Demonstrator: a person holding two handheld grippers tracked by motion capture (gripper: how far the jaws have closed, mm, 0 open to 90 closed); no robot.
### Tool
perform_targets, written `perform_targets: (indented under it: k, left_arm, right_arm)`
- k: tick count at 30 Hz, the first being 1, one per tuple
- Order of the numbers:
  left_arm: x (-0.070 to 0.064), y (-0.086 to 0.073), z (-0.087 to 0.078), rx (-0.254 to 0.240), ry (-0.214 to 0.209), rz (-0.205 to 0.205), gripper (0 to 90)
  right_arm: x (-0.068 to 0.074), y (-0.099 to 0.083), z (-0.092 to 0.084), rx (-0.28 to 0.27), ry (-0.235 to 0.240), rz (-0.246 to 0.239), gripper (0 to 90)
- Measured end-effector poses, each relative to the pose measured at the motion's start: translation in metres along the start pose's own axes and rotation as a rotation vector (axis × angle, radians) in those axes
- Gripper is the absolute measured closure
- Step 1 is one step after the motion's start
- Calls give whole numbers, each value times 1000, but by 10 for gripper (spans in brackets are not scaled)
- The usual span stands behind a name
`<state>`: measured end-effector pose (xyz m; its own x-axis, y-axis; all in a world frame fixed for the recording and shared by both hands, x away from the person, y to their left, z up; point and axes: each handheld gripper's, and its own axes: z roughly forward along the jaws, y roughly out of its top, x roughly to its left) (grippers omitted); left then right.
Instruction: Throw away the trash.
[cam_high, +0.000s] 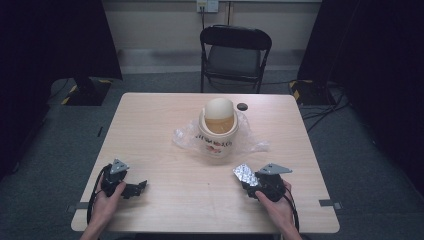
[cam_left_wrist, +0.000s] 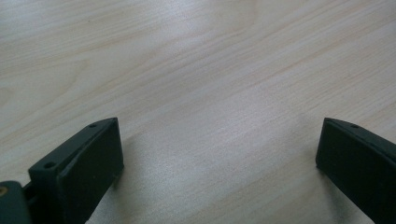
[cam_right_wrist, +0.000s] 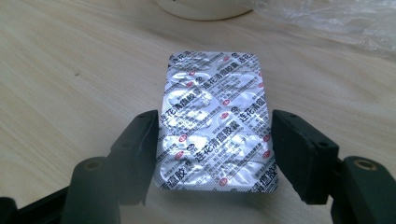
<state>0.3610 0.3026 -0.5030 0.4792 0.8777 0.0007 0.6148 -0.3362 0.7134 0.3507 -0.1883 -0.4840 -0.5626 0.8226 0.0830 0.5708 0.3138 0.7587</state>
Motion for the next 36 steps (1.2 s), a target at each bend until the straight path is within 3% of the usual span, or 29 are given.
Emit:
perform_targets:
  k: [16,36]
  left_arm:
    - [0,0,0,0,1,2,2]
    - [0,0,0,0,1,2,2]
  right_arm:
    - [3,11,-6,-29,28,-14,345]
    - [7,45,-17,-82,73,-27,345]
